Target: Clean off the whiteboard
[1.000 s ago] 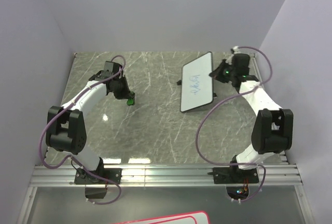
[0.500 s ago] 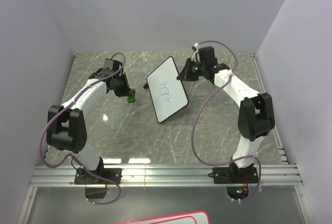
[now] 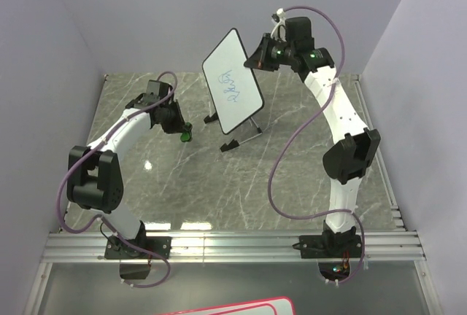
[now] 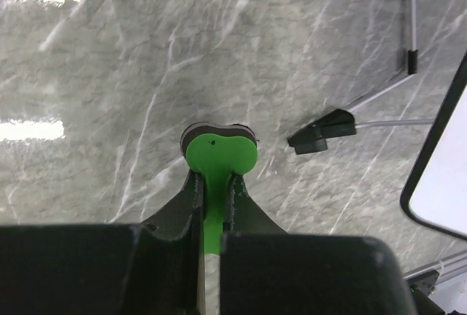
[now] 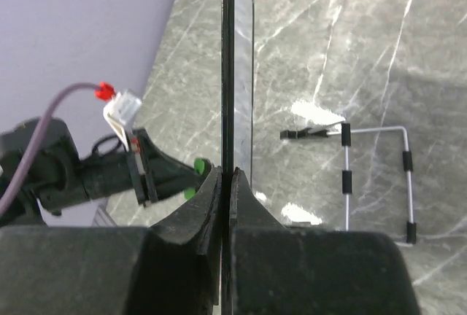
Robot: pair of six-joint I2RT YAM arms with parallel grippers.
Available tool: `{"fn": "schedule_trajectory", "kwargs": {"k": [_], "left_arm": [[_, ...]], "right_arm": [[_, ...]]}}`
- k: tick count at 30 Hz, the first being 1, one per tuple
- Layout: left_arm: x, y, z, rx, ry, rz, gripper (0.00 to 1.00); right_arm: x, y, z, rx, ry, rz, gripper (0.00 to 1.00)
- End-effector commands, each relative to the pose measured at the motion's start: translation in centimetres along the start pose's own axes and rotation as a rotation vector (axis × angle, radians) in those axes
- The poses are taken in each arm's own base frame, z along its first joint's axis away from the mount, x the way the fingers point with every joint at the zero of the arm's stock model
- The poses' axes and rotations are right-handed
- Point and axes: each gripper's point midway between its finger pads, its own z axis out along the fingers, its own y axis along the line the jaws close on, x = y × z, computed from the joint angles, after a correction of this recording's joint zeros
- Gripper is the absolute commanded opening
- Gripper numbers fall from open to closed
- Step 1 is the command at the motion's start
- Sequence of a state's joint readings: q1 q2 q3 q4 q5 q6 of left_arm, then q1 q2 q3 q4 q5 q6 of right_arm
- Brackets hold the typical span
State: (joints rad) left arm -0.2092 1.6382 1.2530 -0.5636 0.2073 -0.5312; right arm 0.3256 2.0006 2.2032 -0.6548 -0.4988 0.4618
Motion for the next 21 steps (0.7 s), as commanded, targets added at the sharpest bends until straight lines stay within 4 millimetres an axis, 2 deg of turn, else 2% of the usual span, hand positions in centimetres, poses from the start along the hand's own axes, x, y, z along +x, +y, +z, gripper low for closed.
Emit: {"fn": "schedule_trajectory", "kwargs": {"k": [1,3,4,7,16,18,21], "left_arm": [[-2.1,-1.9,-0.7,0.064,-0.046,0.042,0.00],[-2.4,-2.3,-0.7,0.074,-0.047,0.049,0.00],[-2.5,-2.3,-0.6,0.076,-0.047,0.050,0.00],[-2.8,-2.7,-0.8,0.087,-0.052,0.054,0.00],[-2.5,-3.3,-1.0,0.101,-0.047,0.068,0.00],[-2.6,-4.2,-1.1,0.128,-0.054,0.089,0.00],[-2.9,-6.9,-1.4,0.195,-0.063,0.164,0.00]], "right_arm": [[2.2,-0.5,-0.8,-0.006,0.096,0.025,0.00],[3.1,-0.8,-1.1,-0.002,0.110,0.026,0.00],[4.3,-1.6,-0.8,0.010,0.137,0.038,0.00],[5.9,-2.7,-1.0,0.039,0.171,0.019,0.00],[8.1,-5.1,-0.1,0.084,0.226,-0.017,0.00],[8.5,-5.6,0.3,0.088,0.232,-0.012,0.00],[9.0,-6.3,0.8,0.099,0.222,-0.002,0.00]]}}
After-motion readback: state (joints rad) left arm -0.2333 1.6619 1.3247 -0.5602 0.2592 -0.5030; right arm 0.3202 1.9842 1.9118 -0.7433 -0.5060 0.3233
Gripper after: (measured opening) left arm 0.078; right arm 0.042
